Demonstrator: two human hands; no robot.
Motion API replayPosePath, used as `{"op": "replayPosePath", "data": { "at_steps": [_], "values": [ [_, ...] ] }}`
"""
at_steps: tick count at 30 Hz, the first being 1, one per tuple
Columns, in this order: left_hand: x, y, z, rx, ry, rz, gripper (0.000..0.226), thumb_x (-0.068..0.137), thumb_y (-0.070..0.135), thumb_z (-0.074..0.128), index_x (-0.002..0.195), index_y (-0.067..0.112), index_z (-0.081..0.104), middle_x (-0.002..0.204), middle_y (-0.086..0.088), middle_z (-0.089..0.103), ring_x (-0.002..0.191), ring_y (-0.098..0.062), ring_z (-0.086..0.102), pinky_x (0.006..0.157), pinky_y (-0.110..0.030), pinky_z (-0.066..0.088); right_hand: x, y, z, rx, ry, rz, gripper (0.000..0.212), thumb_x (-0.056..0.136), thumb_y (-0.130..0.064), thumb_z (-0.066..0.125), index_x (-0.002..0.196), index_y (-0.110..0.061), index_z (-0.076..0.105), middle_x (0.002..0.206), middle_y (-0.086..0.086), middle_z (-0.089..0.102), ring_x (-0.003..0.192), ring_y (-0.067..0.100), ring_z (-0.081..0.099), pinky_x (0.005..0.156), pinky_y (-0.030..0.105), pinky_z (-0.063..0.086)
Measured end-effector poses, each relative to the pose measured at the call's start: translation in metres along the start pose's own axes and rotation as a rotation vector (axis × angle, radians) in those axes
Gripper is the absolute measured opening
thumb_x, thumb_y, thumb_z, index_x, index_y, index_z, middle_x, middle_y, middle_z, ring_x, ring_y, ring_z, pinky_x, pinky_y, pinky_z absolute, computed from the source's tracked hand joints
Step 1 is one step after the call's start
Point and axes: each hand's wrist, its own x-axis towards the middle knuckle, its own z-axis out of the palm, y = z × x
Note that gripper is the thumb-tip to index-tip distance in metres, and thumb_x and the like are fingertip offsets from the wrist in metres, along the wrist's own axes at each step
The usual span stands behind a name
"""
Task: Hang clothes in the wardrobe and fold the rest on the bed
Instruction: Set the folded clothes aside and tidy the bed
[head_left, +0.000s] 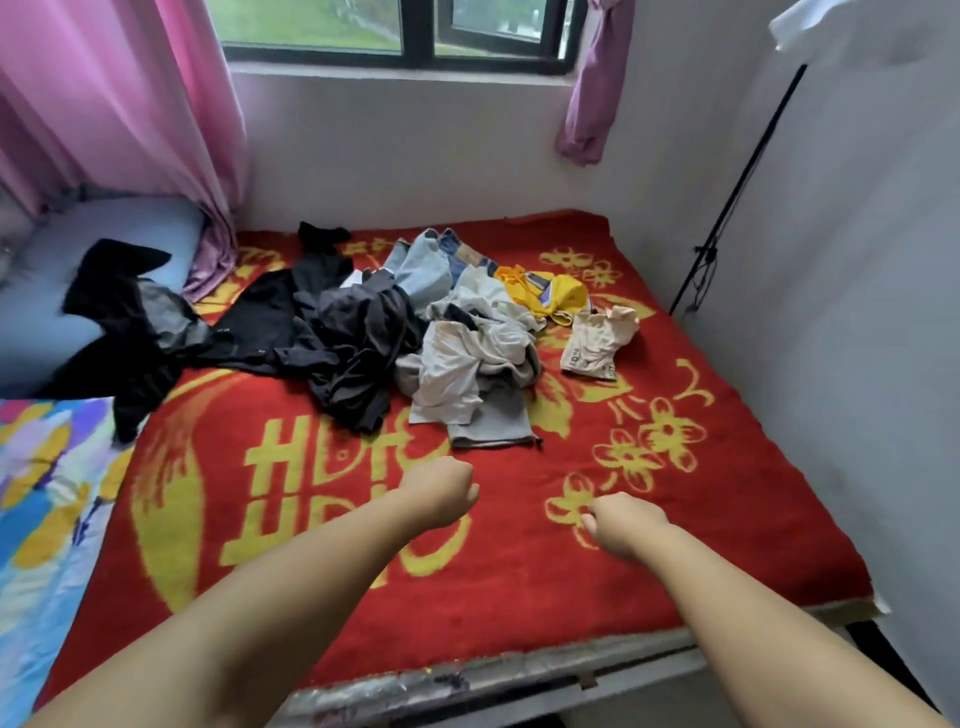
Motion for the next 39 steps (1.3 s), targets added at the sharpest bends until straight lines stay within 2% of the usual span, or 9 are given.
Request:
{"op": "replayPosePath", "data": {
  "at_steps": [9,17,21,24,28,31,34,36,39],
  "values": [
    [0.097,-0.072,0.029,-0.296,-0.121,-0.349,0.035,0.100,0.033,0.034,0.093,0.008,0.058,0.093,-0.004,0.065,0.085,-0.024,0.063,0.063,-0.032,0.044,0.178,-0.042,-0.032,-0.127,-0.037,-0.313,0.038,0.101,-0.036,0.031,0.115,-0.014,0.059,0.122,0.008,0.062,0.111,0.029,0.059,0.083,0.035,0.046],
    [0.171,-0.177,0.113,-0.273,-0.232,-0.468,0.030,0.099,0.027,0.034,0.108,0.010,0.058,0.102,-0.004,0.062,0.087,-0.024,0.061,0.061,-0.031,0.044,0.310,-0.156,0.040,0.015,-0.108,-0.486,0.029,0.098,-0.025,0.035,0.110,-0.010,0.057,0.118,0.011,0.054,0.111,0.031,0.051,0.080,0.034,0.041],
    [0.234,-0.225,0.161,-0.244,-0.188,-0.473,0.035,0.098,0.025,0.037,0.129,0.012,0.047,0.119,-0.008,0.054,0.104,-0.028,0.054,0.073,-0.039,0.049,0.371,-0.204,0.101,0.086,0.022,-0.511,0.034,0.096,-0.025,0.040,0.127,-0.014,0.050,0.136,0.008,0.043,0.127,0.027,0.038,0.096,0.037,0.039],
    [0.276,-0.256,0.185,-0.190,0.005,-0.460,0.051,0.097,0.029,0.042,0.144,0.016,0.028,0.133,-0.009,0.041,0.118,-0.029,0.043,0.078,-0.039,0.044,0.399,-0.213,0.141,0.087,0.145,-0.546,0.046,0.093,-0.024,0.049,0.138,-0.014,0.046,0.147,0.009,0.038,0.138,0.025,0.034,0.114,0.036,0.025],
    [0.319,-0.280,0.209,-0.199,0.078,-0.535,0.069,0.098,0.041,0.043,0.152,0.019,0.008,0.152,-0.014,0.021,0.135,-0.030,0.029,0.096,-0.043,0.040,0.411,-0.208,0.180,0.075,0.387,-0.640,0.050,0.087,-0.027,0.042,0.132,-0.012,0.055,0.140,0.012,0.050,0.133,0.027,0.043,0.113,0.044,0.023],
    [0.344,-0.289,0.220,-0.191,0.128,-0.603,0.060,0.097,0.038,0.046,0.148,0.016,0.022,0.141,-0.013,0.036,0.127,-0.032,0.037,0.093,-0.044,0.040,0.419,-0.207,0.193,0.070,0.438,-0.658,0.052,0.086,-0.030,0.037,0.135,-0.015,0.048,0.143,0.011,0.046,0.136,0.024,0.033,0.113,0.043,0.017],
    [0.354,-0.297,0.219,-0.339,0.233,-0.643,0.022,0.096,0.014,0.044,0.118,0.011,0.046,0.118,-0.015,0.054,0.110,-0.037,0.049,0.083,-0.043,0.038,0.419,-0.207,0.195,0.060,0.440,-0.671,0.053,0.086,-0.030,0.038,0.134,-0.014,0.052,0.143,0.011,0.047,0.136,0.025,0.038,0.112,0.044,0.021],
    [0.344,-0.296,0.216,-0.375,0.210,-0.583,0.006,0.093,0.008,0.042,0.098,0.012,0.042,0.105,-0.017,0.056,0.099,-0.040,0.052,0.074,-0.042,0.037,0.418,-0.206,0.192,0.062,0.435,-0.667,0.053,0.086,-0.030,0.037,0.132,-0.013,0.056,0.141,0.011,0.049,0.133,0.026,0.045,0.110,0.044,0.023],
    [0.304,-0.286,0.210,-0.370,0.088,-0.446,0.009,0.093,0.012,0.043,0.102,0.009,0.041,0.095,-0.017,0.057,0.089,-0.041,0.055,0.065,-0.041,0.037,0.415,-0.203,0.181,0.074,0.312,-0.659,0.051,0.092,-0.029,0.038,0.141,-0.014,0.047,0.150,0.010,0.038,0.140,0.026,0.035,0.115,0.041,0.012]
  ]
}}
